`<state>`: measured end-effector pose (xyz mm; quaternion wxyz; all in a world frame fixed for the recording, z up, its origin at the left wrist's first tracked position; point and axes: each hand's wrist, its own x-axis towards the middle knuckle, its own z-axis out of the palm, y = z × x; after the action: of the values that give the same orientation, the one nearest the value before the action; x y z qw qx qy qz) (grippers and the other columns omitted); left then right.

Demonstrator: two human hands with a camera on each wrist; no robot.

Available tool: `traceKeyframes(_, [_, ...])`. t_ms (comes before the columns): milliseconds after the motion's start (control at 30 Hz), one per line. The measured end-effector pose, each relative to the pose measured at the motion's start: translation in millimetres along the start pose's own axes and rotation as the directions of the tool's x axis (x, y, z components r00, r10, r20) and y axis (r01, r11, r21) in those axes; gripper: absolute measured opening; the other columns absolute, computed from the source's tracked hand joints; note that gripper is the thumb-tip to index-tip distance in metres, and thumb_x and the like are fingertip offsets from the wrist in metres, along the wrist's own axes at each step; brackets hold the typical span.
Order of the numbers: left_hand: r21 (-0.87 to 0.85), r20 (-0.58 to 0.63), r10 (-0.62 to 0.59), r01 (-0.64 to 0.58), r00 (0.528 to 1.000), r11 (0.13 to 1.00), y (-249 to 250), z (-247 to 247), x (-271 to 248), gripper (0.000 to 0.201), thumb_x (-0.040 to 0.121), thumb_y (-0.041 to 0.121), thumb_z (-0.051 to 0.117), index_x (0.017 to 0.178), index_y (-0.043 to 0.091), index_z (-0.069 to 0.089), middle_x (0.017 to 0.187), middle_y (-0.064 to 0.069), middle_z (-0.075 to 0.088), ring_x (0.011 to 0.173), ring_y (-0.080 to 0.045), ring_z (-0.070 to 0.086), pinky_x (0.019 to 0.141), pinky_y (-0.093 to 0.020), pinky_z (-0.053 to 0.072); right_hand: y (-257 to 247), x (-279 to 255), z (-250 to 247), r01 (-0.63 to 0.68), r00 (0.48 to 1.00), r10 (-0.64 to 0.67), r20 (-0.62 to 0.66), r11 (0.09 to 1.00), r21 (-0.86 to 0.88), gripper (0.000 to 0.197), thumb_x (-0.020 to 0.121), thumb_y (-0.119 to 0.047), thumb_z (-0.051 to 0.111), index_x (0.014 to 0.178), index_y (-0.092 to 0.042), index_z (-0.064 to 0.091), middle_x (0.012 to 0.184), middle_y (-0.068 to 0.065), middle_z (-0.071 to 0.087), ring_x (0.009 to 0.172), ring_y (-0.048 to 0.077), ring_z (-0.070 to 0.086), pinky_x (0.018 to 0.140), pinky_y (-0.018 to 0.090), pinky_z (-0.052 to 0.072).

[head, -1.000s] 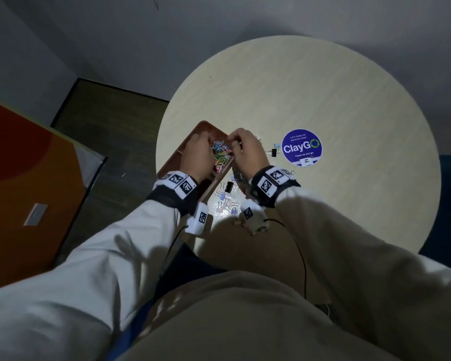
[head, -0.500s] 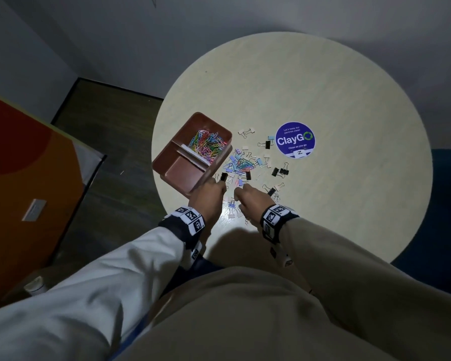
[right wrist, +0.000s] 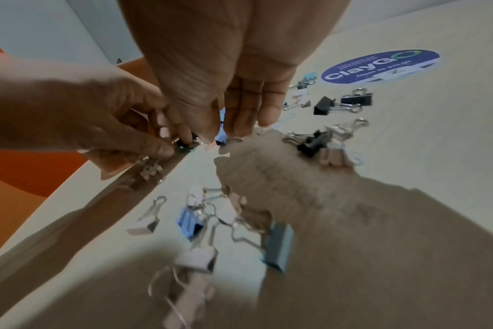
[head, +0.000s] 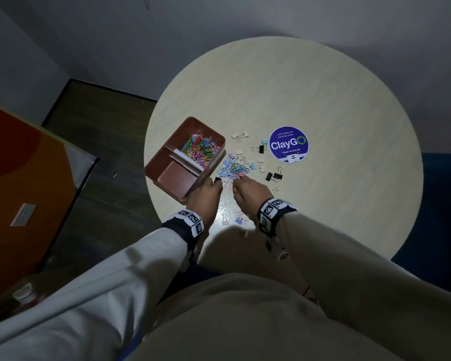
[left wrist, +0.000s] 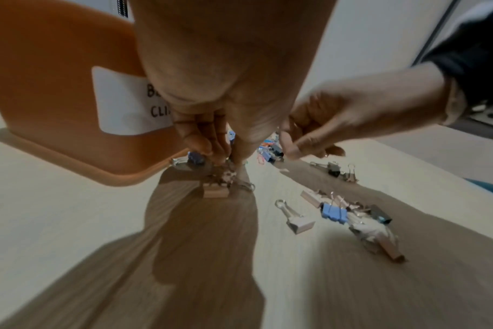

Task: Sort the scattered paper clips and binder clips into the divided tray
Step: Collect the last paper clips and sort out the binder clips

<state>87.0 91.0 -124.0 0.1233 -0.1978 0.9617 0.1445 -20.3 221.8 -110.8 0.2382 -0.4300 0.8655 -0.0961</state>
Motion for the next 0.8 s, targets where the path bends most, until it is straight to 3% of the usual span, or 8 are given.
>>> traceKeyframes(200, [-0.017,0.017,-0.045,0.045,0.999,0.999,2.2,5.0,7.6,0.014,0.091,0.008,0.055,0.102,0.015,0.059,0.101,-0.007,0.054,0.084,-0.028,0.061,0.064,-0.04,0.054,-11.0,20.0,2.6,-0.031,0.999,0.033,0.035,0.997,-0.071,0.023,0.093,-0.014,0.054,0.116,-0.013,0.054,0.121,0.011,0.048,0.1,0.034,0.057,0.067,0.038,0.044])
traceKeyframes(300, [-0.054,0.006,-0.023,0.024,1.0,0.998,2.5,2.8,8.2,0.008,0.094,0.013,0.05,0.098,0.012,0.057,0.1,-0.01,0.052,0.087,-0.029,0.056,0.067,-0.043,0.053,-8.0,22.4,6.9,-0.021,0.998,0.026,0.05,0.994,-0.105,0.018,0.093,-0.014,0.053,0.111,-0.009,0.052,0.118,0.014,0.047,0.099,0.036,0.056,0.063,0.038,0.041])
traceKeyframes(433, [-0.136,-0.088,0.043,-0.055,0.995,0.989,3.7,0.1,16.5,0.015,0.097,0.019,0.044,0.092,0.012,0.057,0.092,-0.011,0.056,0.086,-0.03,0.054,0.072,-0.04,0.044,0.5,22.4,7.2,-0.013,0.996,0.02,0.091,0.997,-0.077,0.02,0.097,-0.02,0.053,0.111,-0.006,0.053,0.12,0.014,0.047,0.104,0.035,0.055,0.064,0.037,0.038])
traceKeyframes(533, [-0.167,-0.133,0.054,-0.076,0.99,0.983,11.0,-0.6,24.5,0.011,0.097,0.017,0.044,0.091,0.014,0.053,0.092,-0.009,0.056,0.086,-0.028,0.051,0.075,-0.04,0.041,8.0,18.9,5.2,-0.039,0.993,0.039,0.108,0.999,0.001,0.023,0.098,-0.025,0.05,0.11,-0.007,0.053,0.118,0.014,0.048,0.099,0.034,0.056,0.068,0.037,0.04])
traceKeyframes(633, [-0.173,-0.116,0.087,-0.107,0.989,0.979,20.4,0.5,31.8,0.007,0.096,0.015,0.045,0.096,0.013,0.052,0.101,-0.008,0.054,0.092,-0.027,0.049,0.078,-0.039,0.04,18.0,12.7,2.7,-0.074,0.997,0.067,0.042,0.979,0.191,0.013,0.098,-0.026,0.044,0.095,-0.014,0.048,0.1,0.01,0.051,0.083,0.031,0.053,0.066,0.035,0.038])
traceKeyframes(733, [-0.125,-0.077,0.123,-0.132,0.989,0.983,24.9,2.5,34.0,0.006,0.094,0.013,0.046,0.097,0.015,0.051,0.102,-0.006,0.056,0.096,-0.027,0.05,0.077,-0.036,0.034,30.3,7.0,-3.2,-0.116,0.992,0.123,0.004,0.923,0.367,0.006,0.097,-0.015,0.037,0.092,-0.014,0.039,0.081,0.012,0.057,0.069,0.028,0.052,0.061,0.038,0.04])
traceKeyframes(800, [-0.109,-0.062,0.135,-0.141,0.989,0.984,26.0,4.0,31.1,0.006,0.094,0.011,0.046,0.093,0.016,0.05,0.095,-0.006,0.058,0.091,-0.028,0.051,0.073,-0.036,0.031,36.8,6.1,-9.0,-0.178,0.98,0.198,0.016,0.841,0.511,0.012,0.091,-0.008,0.034,0.097,-0.016,0.04,0.078,0.014,0.059,0.062,0.022,0.051,0.057,0.039,0.044])
